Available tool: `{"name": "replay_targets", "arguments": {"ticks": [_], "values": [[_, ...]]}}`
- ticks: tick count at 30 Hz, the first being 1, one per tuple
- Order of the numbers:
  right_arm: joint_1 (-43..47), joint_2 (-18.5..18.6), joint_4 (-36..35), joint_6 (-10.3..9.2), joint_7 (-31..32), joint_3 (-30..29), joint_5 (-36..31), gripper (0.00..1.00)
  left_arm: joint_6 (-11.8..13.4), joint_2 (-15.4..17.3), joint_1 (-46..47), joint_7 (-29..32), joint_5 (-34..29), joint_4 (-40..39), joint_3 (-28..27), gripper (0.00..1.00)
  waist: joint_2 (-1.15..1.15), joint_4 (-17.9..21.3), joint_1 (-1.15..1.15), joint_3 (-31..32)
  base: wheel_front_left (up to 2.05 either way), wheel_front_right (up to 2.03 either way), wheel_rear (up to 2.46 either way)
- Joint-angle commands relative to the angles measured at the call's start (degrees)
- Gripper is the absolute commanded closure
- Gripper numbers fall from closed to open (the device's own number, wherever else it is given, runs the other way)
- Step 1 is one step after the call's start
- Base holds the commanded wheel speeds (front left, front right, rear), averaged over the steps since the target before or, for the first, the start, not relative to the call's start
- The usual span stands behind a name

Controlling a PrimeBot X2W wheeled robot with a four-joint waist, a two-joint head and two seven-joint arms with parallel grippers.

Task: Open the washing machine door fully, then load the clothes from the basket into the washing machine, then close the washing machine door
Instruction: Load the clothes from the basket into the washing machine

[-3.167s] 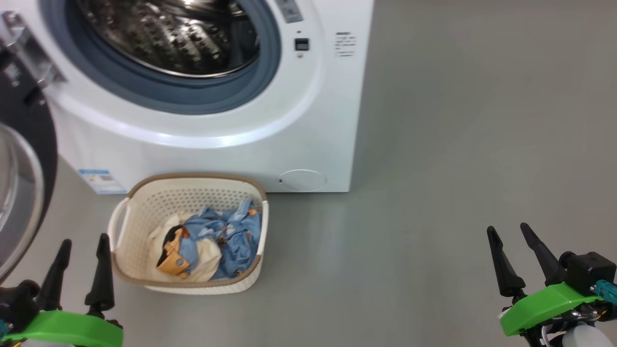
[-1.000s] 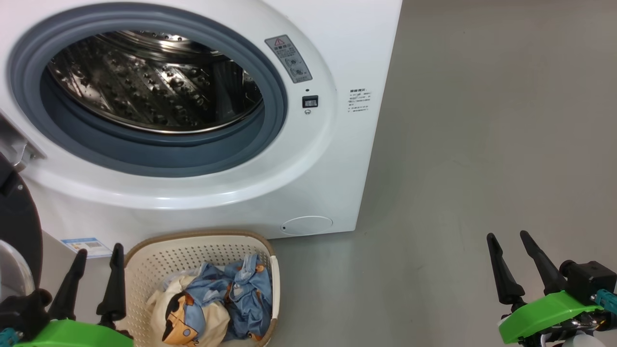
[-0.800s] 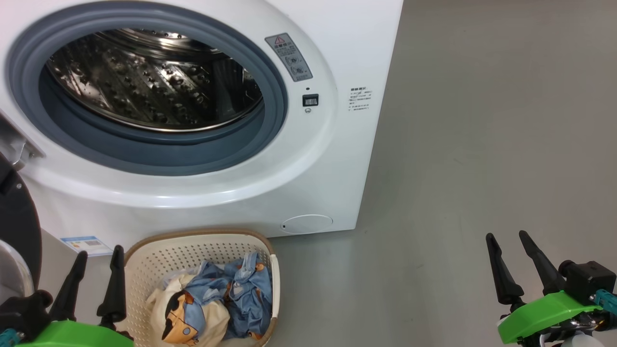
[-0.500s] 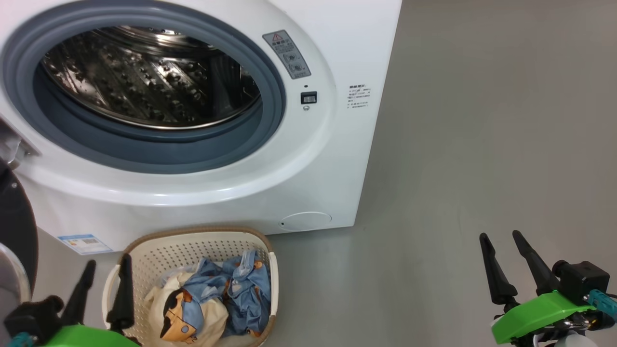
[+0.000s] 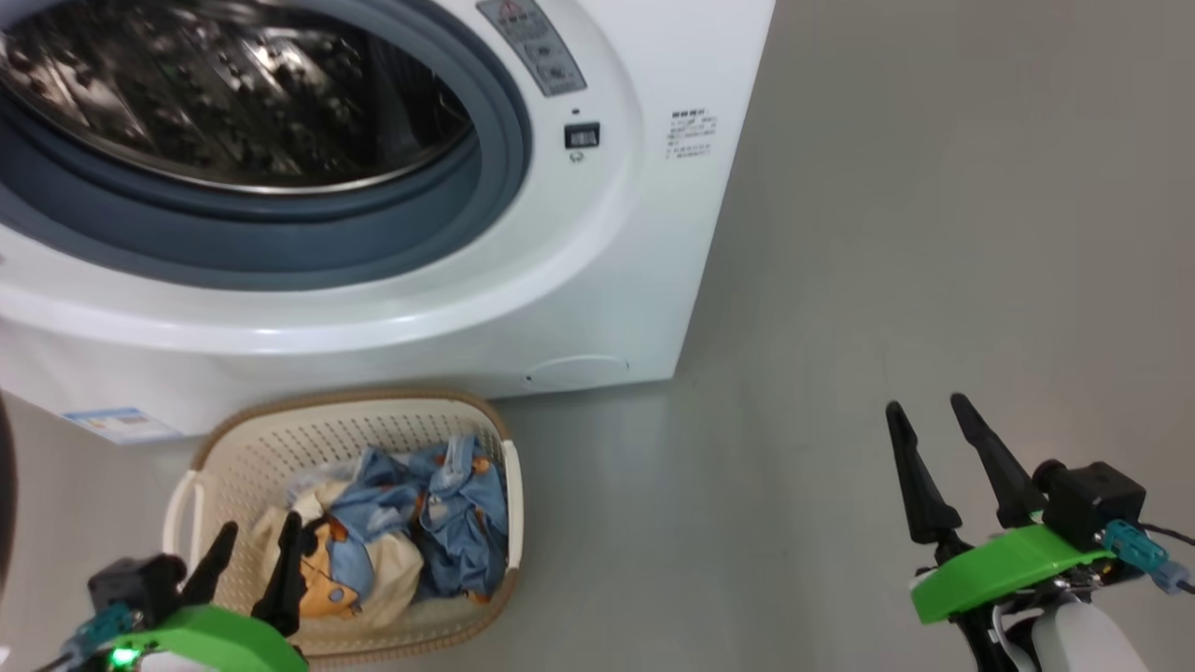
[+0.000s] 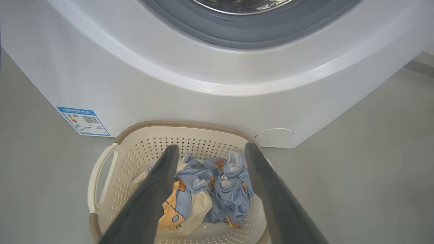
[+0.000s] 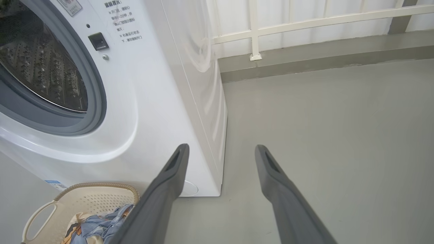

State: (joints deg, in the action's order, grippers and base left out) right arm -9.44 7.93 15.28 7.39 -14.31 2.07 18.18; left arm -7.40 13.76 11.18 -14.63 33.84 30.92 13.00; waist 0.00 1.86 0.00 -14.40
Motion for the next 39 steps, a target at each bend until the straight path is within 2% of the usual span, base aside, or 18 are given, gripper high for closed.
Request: {"name": "replay_targets", "arguments": {"ticks": [1,9,10,31,39], "values": [[-1.7,-0.25,-1.86,0.1,-0.69,1.6,-0.58,0.0,-0.09,2.43,3.66,-0.37,0.88,2.08,-0.1,0.0,0.0,0.92,0.0,-3.92,0.0,0.0,0.0],[-4.72,-1.69,-3.06,0.1,-0.69,1.93,-1.62,0.0,-0.09,3.96,12.15,-0.37,4.2,12.34,6.94,0.0,0.0,1.7,0.0,-10.36,0.0,0.0,0.0],[-5.73,-2.09,-3.53,0.1,-0.69,2.12,-1.95,0.0,-0.09,4.45,14.59,-0.37,5.45,15.05,9.3,0.0,0.0,1.94,0.0,-12.26,0.0,0.0,0.0],[-12.24,-4.25,-3.88,0.1,-0.69,1.92,-4.16,0.0,-0.09,8.03,32.1,0.24,17.86,29.82,27.67,0.0,0.0,1.82,0.0,-26.59,0.0,0.0,0.0],[-13.57,-4.66,-4.78,0.1,-0.69,2.58,-4.67,0.0,-0.09,9.75,36.99,2.19,22.08,33.7,30.97,0.0,0.0,2.51,0.0,-31.02,0.0,0.0,0.0]]}}
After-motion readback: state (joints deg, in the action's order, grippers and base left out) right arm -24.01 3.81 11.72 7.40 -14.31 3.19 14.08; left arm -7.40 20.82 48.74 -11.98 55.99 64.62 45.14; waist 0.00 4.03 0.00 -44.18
